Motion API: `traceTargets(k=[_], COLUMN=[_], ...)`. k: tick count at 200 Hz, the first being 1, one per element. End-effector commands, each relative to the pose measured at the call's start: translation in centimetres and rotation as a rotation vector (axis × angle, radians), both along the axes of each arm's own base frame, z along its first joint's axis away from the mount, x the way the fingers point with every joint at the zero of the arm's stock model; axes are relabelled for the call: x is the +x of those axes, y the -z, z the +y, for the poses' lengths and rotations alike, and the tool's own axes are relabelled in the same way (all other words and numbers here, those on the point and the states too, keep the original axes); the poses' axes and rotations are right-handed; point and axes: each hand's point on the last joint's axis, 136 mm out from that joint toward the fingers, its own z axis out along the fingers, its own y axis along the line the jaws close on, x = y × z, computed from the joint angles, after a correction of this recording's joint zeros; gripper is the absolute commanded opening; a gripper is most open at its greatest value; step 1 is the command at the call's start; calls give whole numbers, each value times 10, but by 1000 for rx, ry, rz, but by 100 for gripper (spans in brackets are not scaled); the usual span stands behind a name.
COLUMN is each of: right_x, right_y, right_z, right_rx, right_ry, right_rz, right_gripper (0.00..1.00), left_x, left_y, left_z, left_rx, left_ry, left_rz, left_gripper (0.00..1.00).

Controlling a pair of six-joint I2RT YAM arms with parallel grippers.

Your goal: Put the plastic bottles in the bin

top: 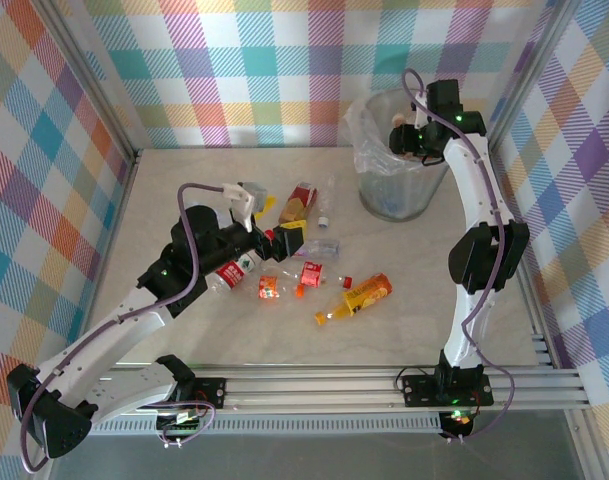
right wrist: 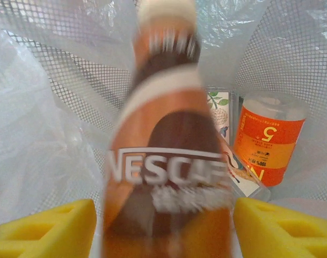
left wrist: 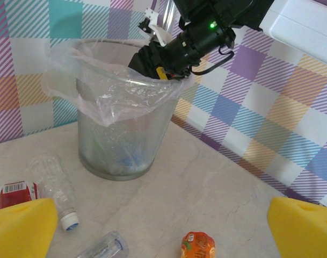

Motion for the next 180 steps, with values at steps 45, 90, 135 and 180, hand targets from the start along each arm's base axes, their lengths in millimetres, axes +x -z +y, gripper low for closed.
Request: traceTargets(k=[45,90,135,180], right_x=[-4,-12,-30,-62], right_y=[-27,-55,-79,-95], right_z=[0,2,17,43], right_rx=[32,51,61,55], right_ry=[4,-2,-48,-120], right_rz=[-37,-95,-152,-203], right_gripper=[77,78,78,78], left_x=[-6,-7,-12,-21], left_y=[-7,-6,-7,-6], left_z=[-8,-9,-9,-14], left_rx=[-2,14,39,96], left_ry=[42,52,75,139], left_rz=[31,40,30,15], left_gripper=[100,100,100,100])
